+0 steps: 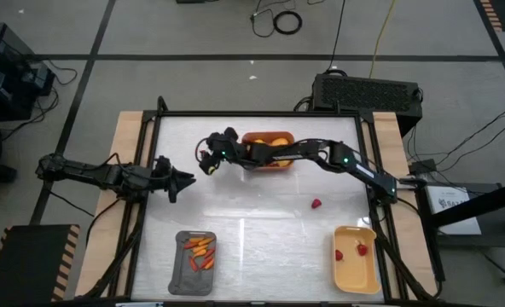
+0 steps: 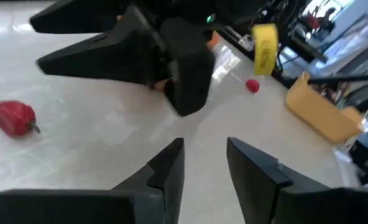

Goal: Sort produce into baskets
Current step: Put the red chili pepper into the yellow bin

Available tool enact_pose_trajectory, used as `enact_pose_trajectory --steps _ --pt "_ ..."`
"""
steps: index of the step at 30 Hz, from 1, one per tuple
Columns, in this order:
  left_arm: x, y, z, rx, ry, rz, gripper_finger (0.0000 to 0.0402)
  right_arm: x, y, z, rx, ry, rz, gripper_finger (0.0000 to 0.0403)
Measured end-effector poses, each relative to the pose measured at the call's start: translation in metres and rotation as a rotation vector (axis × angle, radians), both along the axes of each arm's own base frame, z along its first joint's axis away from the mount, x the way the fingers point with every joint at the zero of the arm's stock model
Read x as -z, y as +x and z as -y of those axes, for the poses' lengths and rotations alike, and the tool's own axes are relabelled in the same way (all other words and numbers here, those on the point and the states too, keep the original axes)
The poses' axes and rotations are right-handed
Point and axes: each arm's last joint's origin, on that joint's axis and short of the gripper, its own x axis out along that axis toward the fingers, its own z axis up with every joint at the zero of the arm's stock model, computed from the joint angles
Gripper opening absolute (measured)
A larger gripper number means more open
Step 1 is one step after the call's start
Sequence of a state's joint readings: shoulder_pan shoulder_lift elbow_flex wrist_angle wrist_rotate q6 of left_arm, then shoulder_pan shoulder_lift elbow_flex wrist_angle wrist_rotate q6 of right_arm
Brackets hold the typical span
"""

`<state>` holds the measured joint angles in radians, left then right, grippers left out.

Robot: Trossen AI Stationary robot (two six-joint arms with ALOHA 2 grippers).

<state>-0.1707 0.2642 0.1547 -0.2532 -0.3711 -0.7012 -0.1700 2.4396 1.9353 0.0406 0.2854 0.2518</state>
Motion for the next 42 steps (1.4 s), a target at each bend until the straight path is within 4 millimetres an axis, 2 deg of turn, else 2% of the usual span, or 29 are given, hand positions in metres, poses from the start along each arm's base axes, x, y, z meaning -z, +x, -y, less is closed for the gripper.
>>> enact_pose_trajectory --steps 7,15,25,29,37,42 --pt "0.0 0.0 0.0 -0.015 -0.041 0.014 0.0127 0.024 0.022 0.005 0.015 0.032 0.018 0.024" --pt "0.0 0.0 0.0 -0.016 -0.039 0.006 0.0127 0.061 0.03 0.007 0.036 0.071 -0.005 0.024" --pt "0.002 -0.001 0.0 -0.018 -0.035 -0.009 0.0127 0.075 0.029 0.008 0.043 0.073 -0.042 0.0236" --pt "0.003 -0.001 0.0 -0.02 -0.034 -0.022 0.0127 0.076 0.029 0.008 0.045 0.072 -0.049 0.0206" --pt "0.004 -0.002 0.0 -0.02 -0.032 -0.035 0.0127 0.075 0.028 0.009 0.019 0.03 -0.08 0.0112" --pt "0.006 -0.002 -0.001 -0.021 -0.029 -0.056 0.0127 0.068 0.028 0.001 -0.016 0.015 -0.113 0.0073"
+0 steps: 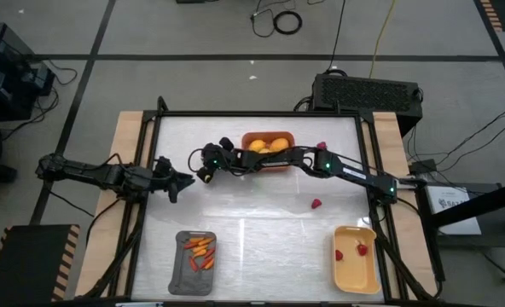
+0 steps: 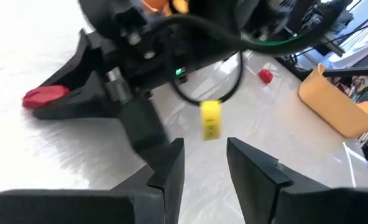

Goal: Sort produce into baskets
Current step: Put the red chili pepper into the yellow bin

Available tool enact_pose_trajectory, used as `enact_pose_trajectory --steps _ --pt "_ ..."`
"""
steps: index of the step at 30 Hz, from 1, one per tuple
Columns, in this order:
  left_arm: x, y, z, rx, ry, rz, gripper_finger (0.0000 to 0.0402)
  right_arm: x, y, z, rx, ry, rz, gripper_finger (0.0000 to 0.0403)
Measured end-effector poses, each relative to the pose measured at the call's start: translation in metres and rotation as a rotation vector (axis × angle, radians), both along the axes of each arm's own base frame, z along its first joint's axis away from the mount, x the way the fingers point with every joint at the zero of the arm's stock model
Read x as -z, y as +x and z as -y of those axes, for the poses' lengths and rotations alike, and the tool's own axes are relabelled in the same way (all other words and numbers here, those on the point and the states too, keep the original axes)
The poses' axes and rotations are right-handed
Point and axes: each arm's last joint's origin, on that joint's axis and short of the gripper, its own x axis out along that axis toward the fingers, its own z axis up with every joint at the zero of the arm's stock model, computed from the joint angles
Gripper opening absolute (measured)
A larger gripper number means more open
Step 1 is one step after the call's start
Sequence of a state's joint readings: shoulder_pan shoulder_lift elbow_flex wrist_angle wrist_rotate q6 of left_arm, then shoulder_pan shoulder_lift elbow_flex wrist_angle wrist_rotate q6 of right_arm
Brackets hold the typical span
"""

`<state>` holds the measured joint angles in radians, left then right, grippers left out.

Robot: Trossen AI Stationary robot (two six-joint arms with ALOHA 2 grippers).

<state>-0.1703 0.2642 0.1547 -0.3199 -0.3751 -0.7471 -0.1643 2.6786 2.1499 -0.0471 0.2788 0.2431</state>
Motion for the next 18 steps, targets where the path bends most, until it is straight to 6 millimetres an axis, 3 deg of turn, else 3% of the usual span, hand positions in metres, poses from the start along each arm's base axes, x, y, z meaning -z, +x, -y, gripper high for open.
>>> enact_pose_trajectory --steps 8,13,18 --pt "0.003 -0.001 0.0 0.0 0.005 -0.037 0.0127 -0.043 -0.014 -0.008 -0.043 -0.024 -0.141 0.007" --pt "0.004 -0.001 0.0 0.0 0.009 -0.042 0.0127 -0.085 -0.038 -0.018 -0.078 0.001 -0.308 0.007" --pt "0.005 -0.001 -0.001 -0.016 0.021 -0.057 0.0127 -0.126 -0.067 -0.042 -0.144 0.051 -0.467 0.007"
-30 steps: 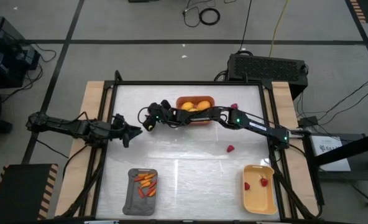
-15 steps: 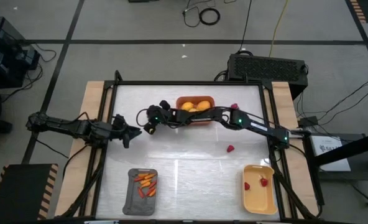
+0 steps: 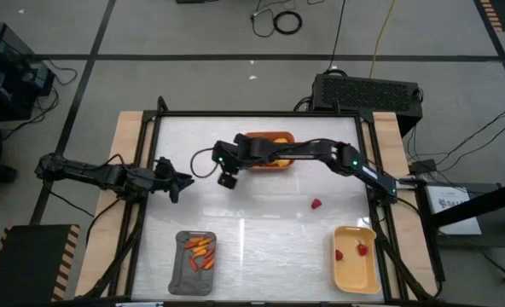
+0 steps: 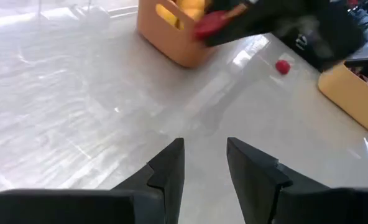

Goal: Sort produce into baskets
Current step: Put the red chili pepper into the yellow bin

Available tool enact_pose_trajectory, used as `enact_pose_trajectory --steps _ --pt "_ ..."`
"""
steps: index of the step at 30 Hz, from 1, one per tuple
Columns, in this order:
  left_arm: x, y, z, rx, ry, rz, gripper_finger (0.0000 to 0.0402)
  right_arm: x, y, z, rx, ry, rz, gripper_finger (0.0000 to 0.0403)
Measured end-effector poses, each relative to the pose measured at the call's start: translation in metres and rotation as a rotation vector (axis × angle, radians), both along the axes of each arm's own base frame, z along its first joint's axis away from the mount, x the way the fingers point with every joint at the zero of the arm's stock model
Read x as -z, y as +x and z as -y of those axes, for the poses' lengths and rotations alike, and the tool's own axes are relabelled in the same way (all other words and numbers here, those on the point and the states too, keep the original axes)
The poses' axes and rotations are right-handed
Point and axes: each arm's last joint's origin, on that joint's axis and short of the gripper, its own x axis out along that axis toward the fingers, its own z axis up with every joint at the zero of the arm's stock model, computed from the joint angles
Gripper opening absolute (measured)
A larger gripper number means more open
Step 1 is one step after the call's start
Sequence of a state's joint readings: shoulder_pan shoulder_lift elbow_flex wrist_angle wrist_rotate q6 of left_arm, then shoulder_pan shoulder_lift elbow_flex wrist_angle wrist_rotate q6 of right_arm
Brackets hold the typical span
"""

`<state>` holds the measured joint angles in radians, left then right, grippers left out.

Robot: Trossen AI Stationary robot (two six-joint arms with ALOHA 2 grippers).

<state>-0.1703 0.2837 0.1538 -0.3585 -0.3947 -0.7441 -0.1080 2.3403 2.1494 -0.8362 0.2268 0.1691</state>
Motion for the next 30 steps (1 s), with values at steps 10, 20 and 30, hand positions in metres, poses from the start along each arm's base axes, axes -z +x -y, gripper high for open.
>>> enact_pose_trajectory --steps 10,20,30 --pt "0.014 0.0 -0.002 -0.064 0.041 -0.024 0.0127 -0.053 -0.049 -0.049 -0.001 0.054 -0.181 0.007" --pt "-0.016 0.016 0.002 0.056 0.238 0.242 0.0127 -0.056 -0.095 -0.131 0.051 0.039 -0.487 0.007" --pt "-0.03 0.044 0.009 0.183 0.475 0.378 0.0127 -0.057 -0.157 -0.211 0.079 0.076 -0.495 0.007"
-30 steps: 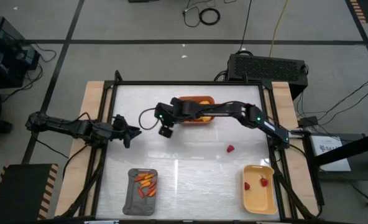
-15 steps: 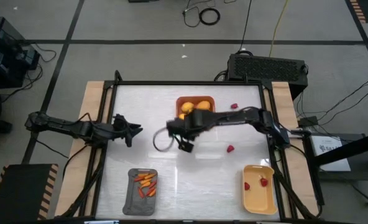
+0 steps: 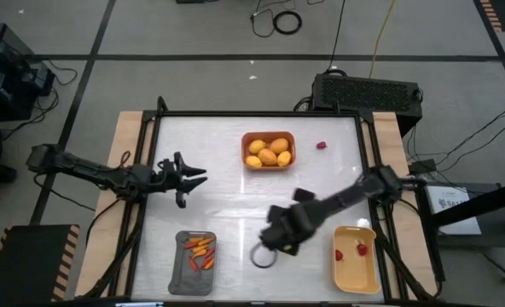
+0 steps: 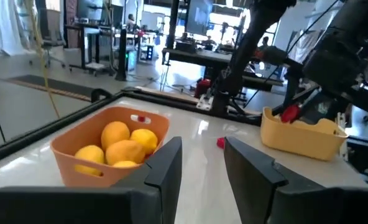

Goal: Sort produce into baskets
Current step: Put the red chili pepper into the yellow bin

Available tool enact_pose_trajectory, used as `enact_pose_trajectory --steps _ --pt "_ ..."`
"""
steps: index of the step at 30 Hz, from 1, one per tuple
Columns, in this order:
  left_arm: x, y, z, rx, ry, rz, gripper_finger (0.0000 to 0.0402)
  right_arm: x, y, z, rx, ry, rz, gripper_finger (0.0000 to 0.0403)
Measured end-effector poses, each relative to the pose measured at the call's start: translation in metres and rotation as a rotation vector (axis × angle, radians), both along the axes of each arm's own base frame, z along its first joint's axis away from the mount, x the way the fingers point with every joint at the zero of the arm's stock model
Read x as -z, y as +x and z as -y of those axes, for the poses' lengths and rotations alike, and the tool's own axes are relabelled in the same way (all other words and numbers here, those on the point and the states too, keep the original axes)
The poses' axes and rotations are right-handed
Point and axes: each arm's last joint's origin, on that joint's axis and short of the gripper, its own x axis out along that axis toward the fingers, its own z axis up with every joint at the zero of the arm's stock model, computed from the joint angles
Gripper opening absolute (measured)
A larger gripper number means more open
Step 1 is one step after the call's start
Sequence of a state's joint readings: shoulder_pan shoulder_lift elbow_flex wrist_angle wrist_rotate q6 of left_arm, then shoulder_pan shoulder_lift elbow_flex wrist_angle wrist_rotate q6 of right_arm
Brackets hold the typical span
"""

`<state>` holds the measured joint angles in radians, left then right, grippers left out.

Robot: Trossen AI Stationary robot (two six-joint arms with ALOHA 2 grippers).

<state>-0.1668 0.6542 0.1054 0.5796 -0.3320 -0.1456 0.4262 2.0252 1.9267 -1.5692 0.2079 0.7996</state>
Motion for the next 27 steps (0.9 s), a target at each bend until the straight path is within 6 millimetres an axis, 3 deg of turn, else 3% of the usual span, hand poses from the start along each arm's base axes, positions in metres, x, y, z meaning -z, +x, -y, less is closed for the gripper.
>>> enact_pose_trajectory --steps 8,13,17,27 --pt "-0.001 0.025 -0.008 -0.047 0.02 -0.01 0.0127 0.011 -0.093 -0.03 0.311 0.078 -0.073 0.007" --pt "0.005 0.039 -0.01 -0.057 -0.025 -0.067 0.0127 0.02 -0.133 -0.048 0.493 0.227 -0.048 0.007" --pt "0.008 0.047 -0.01 -0.058 -0.028 -0.105 0.0127 0.025 -0.15 -0.058 0.563 0.282 -0.033 0.007" --pt "0.009 0.054 -0.009 -0.004 -0.019 -0.128 0.0127 0.024 -0.172 -0.065 0.735 0.184 -0.047 0.0077"
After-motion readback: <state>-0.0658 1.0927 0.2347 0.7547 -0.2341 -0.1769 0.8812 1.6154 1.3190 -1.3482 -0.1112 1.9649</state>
